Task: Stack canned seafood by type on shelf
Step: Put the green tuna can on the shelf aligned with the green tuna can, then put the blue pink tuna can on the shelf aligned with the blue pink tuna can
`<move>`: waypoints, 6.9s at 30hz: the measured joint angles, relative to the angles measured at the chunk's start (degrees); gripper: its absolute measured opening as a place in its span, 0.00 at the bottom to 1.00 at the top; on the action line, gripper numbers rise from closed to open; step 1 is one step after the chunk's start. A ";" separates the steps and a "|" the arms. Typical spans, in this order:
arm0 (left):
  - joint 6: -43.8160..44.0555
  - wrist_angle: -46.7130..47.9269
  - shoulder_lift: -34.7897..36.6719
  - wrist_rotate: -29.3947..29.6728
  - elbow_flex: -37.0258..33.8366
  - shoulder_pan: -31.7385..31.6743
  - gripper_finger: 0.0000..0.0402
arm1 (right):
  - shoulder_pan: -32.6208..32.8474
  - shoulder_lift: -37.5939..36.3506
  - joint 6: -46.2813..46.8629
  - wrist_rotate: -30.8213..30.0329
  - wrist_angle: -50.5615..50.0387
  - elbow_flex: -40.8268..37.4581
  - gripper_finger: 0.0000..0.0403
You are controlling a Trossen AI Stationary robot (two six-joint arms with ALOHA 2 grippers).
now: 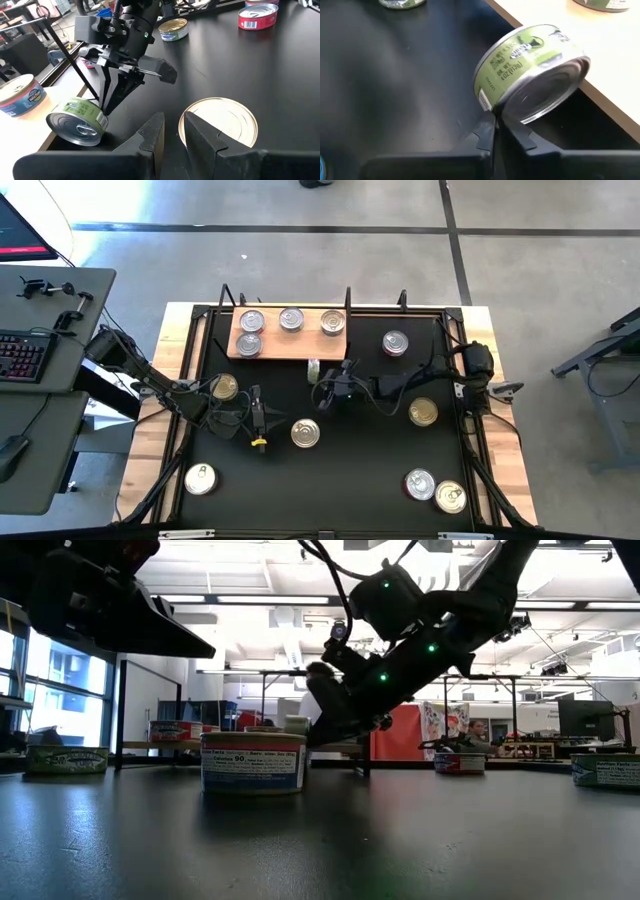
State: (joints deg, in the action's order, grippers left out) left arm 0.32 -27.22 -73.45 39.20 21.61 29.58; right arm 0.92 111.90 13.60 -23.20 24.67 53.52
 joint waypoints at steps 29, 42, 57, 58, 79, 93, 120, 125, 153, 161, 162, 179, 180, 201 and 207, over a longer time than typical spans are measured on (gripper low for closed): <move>1.73 0.52 -1.96 0.01 -0.02 -0.32 0.16 | -7.33 3.16 -59.15 10.39 -52.23 32.46 0.71; 3.07 -0.16 -5.40 -0.02 -0.02 -0.70 0.16 | -5.22 5.62 -60.25 25.33 -48.23 32.92 0.64; 2.00 -0.04 -4.57 6.22 -0.02 -0.19 0.16 | 0.59 5.53 -50.57 17.09 -48.07 33.39 0.30; 1.99 -0.04 -4.21 7.56 -0.02 0.11 0.16 | 1.10 5.53 -49.17 15.79 -47.04 32.84 0.30; -11.36 -3.60 -0.63 1.60 0.04 -0.21 0.35 | 10.10 5.84 -34.14 -3.51 14.14 6.55 0.30; -14.06 -3.78 -5.32 1.31 0.04 -7.35 0.60 | 10.34 5.69 -35.03 -3.75 14.14 6.75 0.30; -31.66 -0.97 -7.22 17.45 4.26 -6.49 0.31 | 15.99 -6.28 -33.43 -27.87 -8.07 6.93 0.69; -42.79 -0.82 -7.33 16.59 4.92 -16.62 0.32 | 18.00 -10.36 -23.03 -29.98 -20.22 6.93 0.69; -33.29 3.88 -7.52 -7.26 4.90 -40.58 0.64 | 17.39 -10.36 -13.51 -28.49 -25.46 5.49 0.67; -28.44 4.91 -7.52 -11.95 4.91 -43.03 0.72 | 16.45 -10.36 -12.47 -27.00 -25.34 5.51 0.67; -27.83 5.72 -7.52 -12.22 5.03 -43.19 0.73 | 16.31 -10.34 -12.29 -26.25 -25.33 5.51 0.67; -6.34 28.67 -7.14 -13.28 17.58 -40.85 0.77 | 14.79 -10.32 -12.04 -19.32 -21.54 5.53 0.67; -3.78 29.33 -7.09 -13.53 18.16 -40.31 0.77 | 14.79 -10.32 -12.17 -17.99 -21.04 5.53 0.67; -14.84 21.08 -13.19 0.17 16.41 -40.98 0.74 | 13.83 -10.29 -13.69 -13.05 -15.81 5.55 0.67; -7.07 29.83 -5.37 1.47 16.41 -31.71 0.74 | 13.83 -10.27 -17.11 -0.19 -15.63 5.55 0.67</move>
State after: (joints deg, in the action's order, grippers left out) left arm -6.75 2.61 -78.82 40.67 38.02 -2.13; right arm 14.75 101.62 -3.52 -23.39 9.04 59.07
